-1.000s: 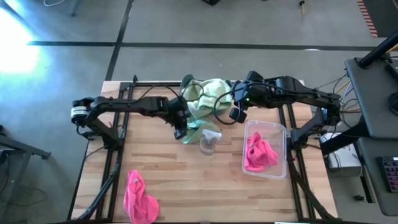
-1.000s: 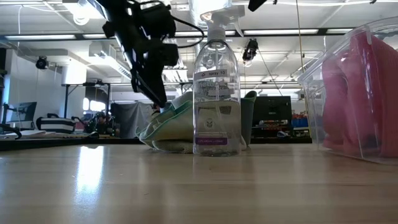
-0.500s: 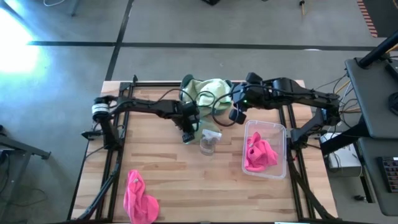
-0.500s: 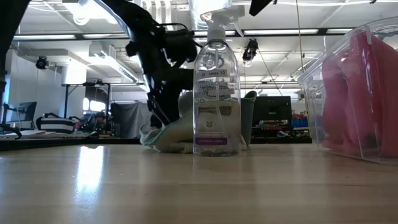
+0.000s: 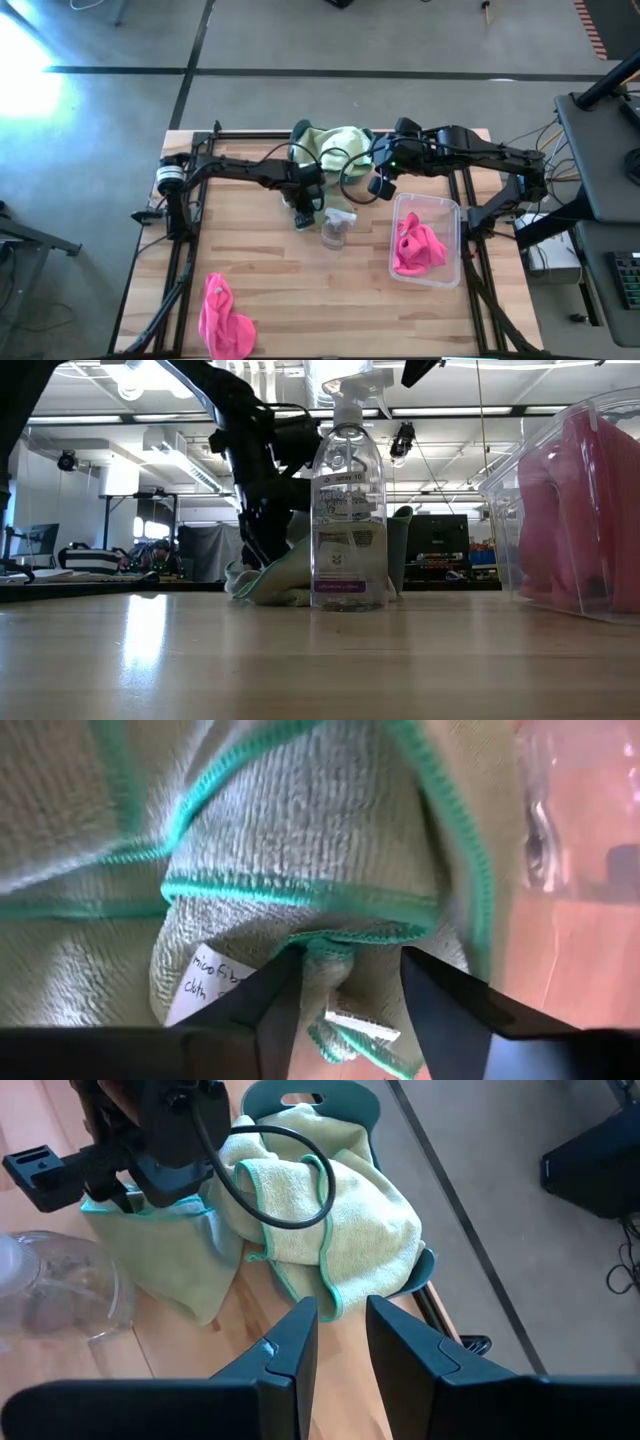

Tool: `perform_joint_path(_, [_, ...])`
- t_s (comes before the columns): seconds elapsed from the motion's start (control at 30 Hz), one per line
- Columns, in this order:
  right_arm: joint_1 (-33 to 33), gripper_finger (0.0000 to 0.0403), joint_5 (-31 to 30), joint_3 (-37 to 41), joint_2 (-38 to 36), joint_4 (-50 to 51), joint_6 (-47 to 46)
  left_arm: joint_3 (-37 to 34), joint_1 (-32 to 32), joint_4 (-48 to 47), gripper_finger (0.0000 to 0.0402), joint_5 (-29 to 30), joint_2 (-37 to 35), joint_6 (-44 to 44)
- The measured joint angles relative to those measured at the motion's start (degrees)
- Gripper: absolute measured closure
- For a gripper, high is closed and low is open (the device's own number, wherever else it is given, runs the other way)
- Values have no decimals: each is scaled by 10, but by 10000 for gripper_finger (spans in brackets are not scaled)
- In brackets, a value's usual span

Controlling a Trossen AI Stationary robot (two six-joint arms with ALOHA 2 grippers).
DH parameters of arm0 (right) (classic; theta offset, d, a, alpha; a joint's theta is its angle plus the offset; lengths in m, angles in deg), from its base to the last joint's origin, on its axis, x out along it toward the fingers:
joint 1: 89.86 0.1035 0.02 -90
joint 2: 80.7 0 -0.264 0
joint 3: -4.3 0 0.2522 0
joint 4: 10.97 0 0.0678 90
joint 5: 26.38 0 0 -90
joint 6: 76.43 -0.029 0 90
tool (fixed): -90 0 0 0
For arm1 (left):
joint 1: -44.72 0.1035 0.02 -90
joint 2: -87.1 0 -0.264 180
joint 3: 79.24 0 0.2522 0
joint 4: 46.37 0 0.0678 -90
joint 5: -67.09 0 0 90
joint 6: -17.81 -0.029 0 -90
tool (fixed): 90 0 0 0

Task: Sort microfiber towel by color & place in baskets
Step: Put the green microfiber towel into the blue bin

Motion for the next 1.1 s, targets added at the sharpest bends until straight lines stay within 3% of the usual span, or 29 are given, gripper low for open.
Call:
perform_joint_path(0.53, [0, 321, 0, 0, 0, 0, 0, -11, 0, -11, 393, 1, 0, 31])
perform_joint_path(0.87, [0, 321, 0, 0, 0, 0, 1, 5, 0, -55, 401, 1, -12, 40])
perform_joint_path(1.1, [0, 321, 0, 0, 0, 0, 2, 74, -1, -106, 401, 0, -27, 37])
